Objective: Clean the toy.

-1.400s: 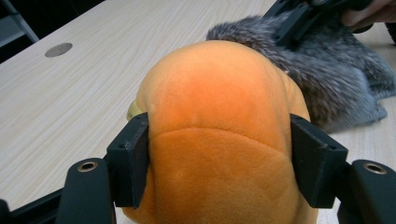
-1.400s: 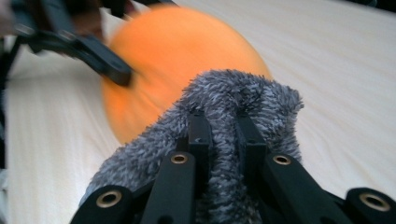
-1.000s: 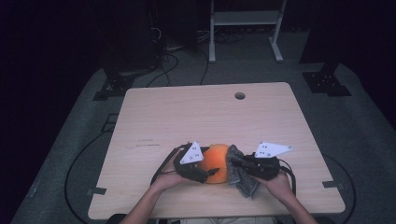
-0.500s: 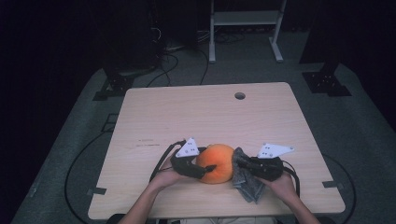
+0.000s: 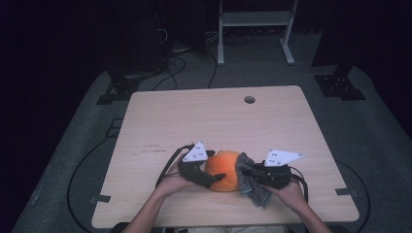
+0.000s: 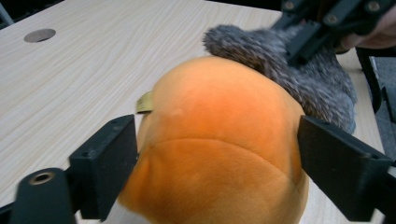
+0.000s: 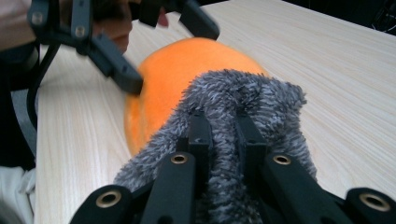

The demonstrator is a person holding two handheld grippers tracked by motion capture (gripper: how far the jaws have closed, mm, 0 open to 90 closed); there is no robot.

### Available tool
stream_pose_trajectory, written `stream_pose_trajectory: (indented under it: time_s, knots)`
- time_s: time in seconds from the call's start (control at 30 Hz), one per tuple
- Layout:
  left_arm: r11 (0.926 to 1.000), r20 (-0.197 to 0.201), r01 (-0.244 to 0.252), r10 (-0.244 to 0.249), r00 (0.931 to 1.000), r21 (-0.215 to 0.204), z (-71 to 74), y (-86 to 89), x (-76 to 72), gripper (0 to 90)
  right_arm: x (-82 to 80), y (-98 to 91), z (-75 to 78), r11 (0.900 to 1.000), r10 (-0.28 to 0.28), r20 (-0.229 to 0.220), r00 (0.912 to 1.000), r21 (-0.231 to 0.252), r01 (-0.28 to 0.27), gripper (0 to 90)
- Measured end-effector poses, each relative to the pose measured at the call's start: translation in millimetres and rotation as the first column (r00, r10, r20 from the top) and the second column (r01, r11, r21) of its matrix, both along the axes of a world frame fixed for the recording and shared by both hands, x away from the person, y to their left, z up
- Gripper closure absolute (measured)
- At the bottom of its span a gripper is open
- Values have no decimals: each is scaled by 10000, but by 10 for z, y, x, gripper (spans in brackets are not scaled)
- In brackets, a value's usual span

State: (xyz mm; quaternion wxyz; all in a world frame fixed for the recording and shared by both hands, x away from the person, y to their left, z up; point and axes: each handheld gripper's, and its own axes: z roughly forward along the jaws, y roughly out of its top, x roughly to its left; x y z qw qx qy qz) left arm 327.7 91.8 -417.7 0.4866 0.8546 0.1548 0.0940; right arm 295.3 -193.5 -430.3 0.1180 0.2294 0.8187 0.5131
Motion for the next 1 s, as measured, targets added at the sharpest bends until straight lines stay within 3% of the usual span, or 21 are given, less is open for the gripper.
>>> stream_pose_trajectory:
  time_s: [0.1, 0.2, 0.27, 0.3, 0.33, 0.43, 0.5, 0.53, 0.6, 0.8, 1.0]
  knots:
    - [9994, -272, -281, 276, 9992, -183, 26, 47, 33, 87, -24, -9, -7, 9998, 146, 153, 9998, -131, -144, 792]
    - [9990, -1008, -421, 406, 9941, -123, -10, 61, 89, 62, -48, -7, -4, 9994, 279, 242, 9993, -198, -274, 792]
    - [9999, -1664, -89, 101, 9860, 77, -74, 25, 113, 62, -55, 1, -2, 9992, 360, 274, 9990, -193, -355, 792]
    - [9998, -1804, 122, -95, 9835, 138, -100, 12, 110, 84, -57, 1, -1, 9992, 371, 261, 9990, -152, -367, 792]
    - [9998, -1657, 175, -162, 9860, 61, -113, 8, 93, 149, -56, -3, 3, 9994, 345, 230, 9991, -88, -343, 792]
    - [9999, -495, 114, -112, 9987, 31, -63, 20, 27, 338, -56, -27, 50, 9996, 244, 240, 9994, 158, -248, 792]
    - [9992, 92, -30, 34, 10000, -391, -25, 26, 2, 390, -56, -38, 107, 9991, 90, 419, 9991, 412, -107, 792]
    - [9995, 236, -5, 12, 9997, -311, -15, 17, 0, 397, -49, -45, 133, 9978, 23, 489, 9988, 654, -55, 792]
    - [9996, 305, 238, -234, 9993, -142, -47, -3, 3, 396, -23, -39, 169, 9944, -38, 516, 9987, 1057, -17, 792]
    - [10000, -3, 87, -87, 10000, -16, -146, 96, 22, 382, 67, 32, 39, 9962, -287, 106, 9995, 826, 277, 793]
    - [9999, -157, 116, -118, 9998, -118, -166, 142, 25, 379, 99, -106, -80, 9959, -767, -474, 9959, 435, 787, 791]
